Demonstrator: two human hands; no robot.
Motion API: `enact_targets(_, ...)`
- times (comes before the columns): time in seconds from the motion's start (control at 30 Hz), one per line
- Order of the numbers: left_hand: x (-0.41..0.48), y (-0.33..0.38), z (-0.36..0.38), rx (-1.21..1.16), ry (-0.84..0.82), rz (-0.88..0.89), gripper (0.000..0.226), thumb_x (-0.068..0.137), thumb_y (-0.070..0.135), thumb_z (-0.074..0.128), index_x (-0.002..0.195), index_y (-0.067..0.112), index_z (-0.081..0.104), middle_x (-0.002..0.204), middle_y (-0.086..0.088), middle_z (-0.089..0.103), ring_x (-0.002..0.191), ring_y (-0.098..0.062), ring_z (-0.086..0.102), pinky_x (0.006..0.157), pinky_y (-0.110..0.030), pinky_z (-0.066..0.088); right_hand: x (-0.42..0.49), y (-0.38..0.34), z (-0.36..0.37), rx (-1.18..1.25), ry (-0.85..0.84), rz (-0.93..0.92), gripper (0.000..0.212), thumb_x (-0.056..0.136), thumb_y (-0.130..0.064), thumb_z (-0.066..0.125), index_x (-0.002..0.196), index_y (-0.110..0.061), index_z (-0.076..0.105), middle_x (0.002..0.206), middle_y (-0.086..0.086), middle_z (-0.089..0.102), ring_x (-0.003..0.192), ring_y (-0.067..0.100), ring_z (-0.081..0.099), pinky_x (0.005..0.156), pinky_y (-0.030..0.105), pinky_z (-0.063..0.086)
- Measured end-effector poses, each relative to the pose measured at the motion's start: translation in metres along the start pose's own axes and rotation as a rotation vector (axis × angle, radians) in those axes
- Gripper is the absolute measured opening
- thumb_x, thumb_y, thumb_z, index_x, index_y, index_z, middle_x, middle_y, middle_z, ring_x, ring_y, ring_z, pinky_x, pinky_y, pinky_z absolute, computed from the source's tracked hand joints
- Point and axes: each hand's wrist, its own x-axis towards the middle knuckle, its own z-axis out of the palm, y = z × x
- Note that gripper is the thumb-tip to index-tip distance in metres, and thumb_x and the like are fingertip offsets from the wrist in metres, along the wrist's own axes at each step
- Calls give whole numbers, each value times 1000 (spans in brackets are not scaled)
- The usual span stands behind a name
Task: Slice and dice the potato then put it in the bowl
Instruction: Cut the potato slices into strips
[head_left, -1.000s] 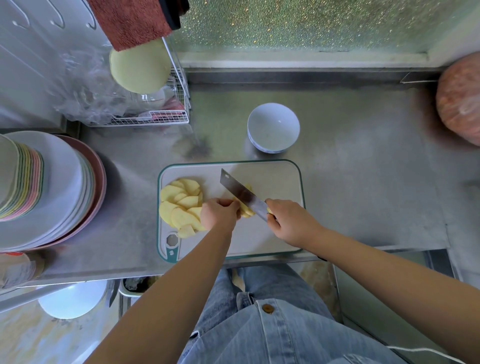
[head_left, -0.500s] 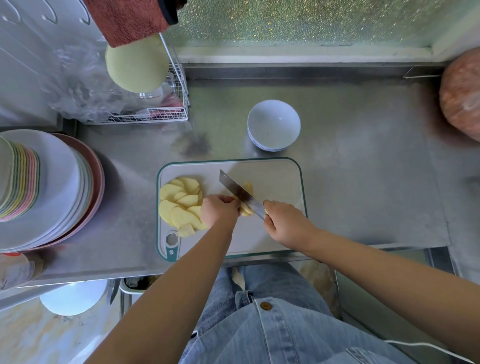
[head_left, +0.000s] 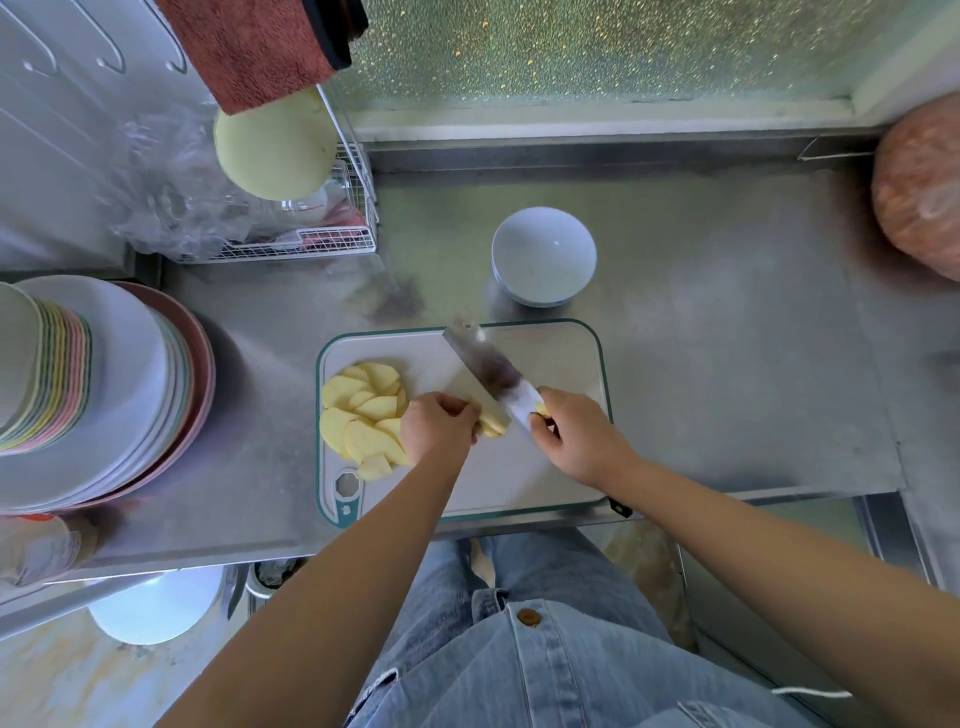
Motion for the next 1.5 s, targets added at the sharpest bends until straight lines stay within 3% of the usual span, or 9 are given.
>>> enact_targets(0.13, 5, -7, -8, 284, 63, 325, 26, 81, 32, 70, 98, 16, 60, 89, 1, 65, 80, -20, 62, 66, -29, 45, -5, 9, -13, 81, 38, 19, 30, 90, -11, 54, 69, -15, 33, 55, -9, 33, 49, 9, 31, 53, 32, 19)
enact_targets(0.3, 24, -2, -17, 956, -204, 944, 78, 77, 18, 66, 147, 23, 31, 157, 1, 21, 144, -24, 18, 112, -39, 24, -19, 26, -12, 175, 18, 162, 36, 90, -12, 50, 64, -18, 27, 52, -2, 35, 48, 13, 27, 51, 30, 22)
enact_targets(0.37, 28, 5, -15, 1065, -243, 983, 79, 82, 15, 64, 150, 23, 25, 160, 3, 15, 147, -21, 12, 114, -36, 19, -23, 29, -12, 200, 2, 213, 33, 91, -13, 49, 65, -15, 29, 54, 1, 37, 49, 15, 29, 51, 31, 25)
enact_targets(0.57, 29, 5, -11, 1057, -122, 1120, 36, 84, 17, 62, 120, 18, 58, 123, -3, 54, 113, -24, 49, 94, -34, 42, -24, 28, -14, 176, -31, 210, 34, 91, -13, 47, 64, -17, 27, 55, 0, 34, 51, 16, 27, 51, 32, 23)
enact_targets(0.8, 20, -7, -15, 680, -46, 900, 35, 83, 21, 66, 116, 16, 60, 111, -3, 56, 100, -24, 54, 84, -36, 47, -19, 23, -16, 25, 40, 130, 37, 87, -15, 52, 63, -22, 24, 57, -4, 33, 53, 23, 31, 51, 33, 21)
enact_targets(0.87, 10, 2, -18, 300, -18, 648, 15, 90, 29, 61, 97, 16, 64, 90, 1, 62, 79, -20, 59, 69, -32, 48, -19, 18, -18, -75, 127, 37, 20, 84, -21, 48, 70, -20, 34, 64, -5, 35, 52, 25, 35, 45, 29, 17)
enact_targets(1.03, -9, 31, -11, -361, -262, 31, 45, 100, 43, 37, 97, 4, 60, 78, -17, 71, 56, -24, 59, 51, -27, 42, -17, -3, -7, -370, 169, -209, 18, 79, -16, 54, 95, -12, 46, 83, 8, 52, 37, 25, 42, 40, 24, 18)
enact_targets(1.3, -14, 10, -21, -444, -112, -44, 33, 98, 10, 31, 81, 1, 57, 60, -16, 62, 42, -23, 57, 42, -26, 49, -26, -12, 0, -74, 30, -245, 32, 90, -40, 45, 109, -20, 62, 98, -1, 54, 56, 17, 51, 50, 27, 39)
enact_targets(1.5, -8, 2, -24, -316, -86, -8, 37, 98, 17, 30, 95, -9, 57, 53, -19, 64, 45, -31, 62, 65, -53, 58, -5, -26, 8, 41, 83, -228, 36, 91, -39, 42, 108, -24, 71, 105, 1, 59, 87, 17, 57, 72, 32, 51)
